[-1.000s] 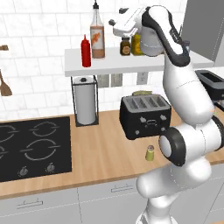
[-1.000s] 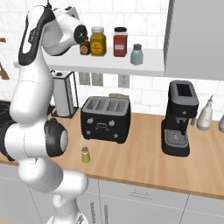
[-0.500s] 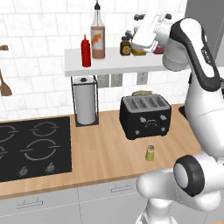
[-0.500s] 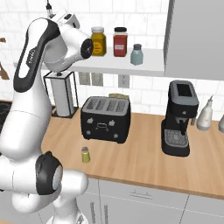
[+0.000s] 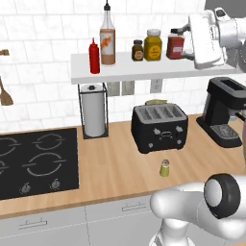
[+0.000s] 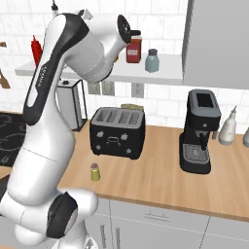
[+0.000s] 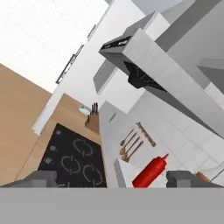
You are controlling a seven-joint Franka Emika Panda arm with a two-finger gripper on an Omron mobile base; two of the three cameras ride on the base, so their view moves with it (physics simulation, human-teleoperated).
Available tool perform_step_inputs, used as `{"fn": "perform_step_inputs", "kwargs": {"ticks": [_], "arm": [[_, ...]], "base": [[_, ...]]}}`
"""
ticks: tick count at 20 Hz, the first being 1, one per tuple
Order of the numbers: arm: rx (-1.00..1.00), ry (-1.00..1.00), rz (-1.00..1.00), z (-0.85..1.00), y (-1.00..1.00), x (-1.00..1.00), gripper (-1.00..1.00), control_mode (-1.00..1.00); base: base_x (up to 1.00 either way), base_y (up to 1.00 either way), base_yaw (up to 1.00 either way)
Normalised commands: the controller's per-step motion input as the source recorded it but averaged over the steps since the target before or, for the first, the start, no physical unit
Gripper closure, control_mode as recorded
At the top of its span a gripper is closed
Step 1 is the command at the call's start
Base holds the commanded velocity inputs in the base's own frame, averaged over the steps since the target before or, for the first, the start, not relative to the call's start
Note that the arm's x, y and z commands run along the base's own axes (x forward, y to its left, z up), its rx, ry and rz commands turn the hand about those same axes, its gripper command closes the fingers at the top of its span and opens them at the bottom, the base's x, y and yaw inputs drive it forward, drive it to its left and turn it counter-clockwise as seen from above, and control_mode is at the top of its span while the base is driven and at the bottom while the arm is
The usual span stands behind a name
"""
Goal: Put the shaker and condiment bottle from the counter next to their counterparts in the cabinet.
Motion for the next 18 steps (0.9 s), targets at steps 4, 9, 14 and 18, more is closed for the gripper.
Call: {"fn": "perform_step_inputs", "kwargs": {"ticks": [4, 9, 14, 18], "arm": [[-0.12, 0.03, 0.05, -0.76, -0.68, -0.88, -1.00, -1.00], [0.03, 0.04, 0.00, -1.00, -0.95, -0.51, -1.00, -1.00], [0.09, 0.03, 0.00, -1.00, -0.93, -0.45, -1.00, -1.00], [0.14, 0.02, -0.01, -1.00, -0.57, 0.42, -1.00, -1.00]], "base": [[0.00, 0.00, 0.00], [0.00, 0.00, 0.00], [0.00, 0.00, 0.00], [0.00, 0.00, 0.00]]}}
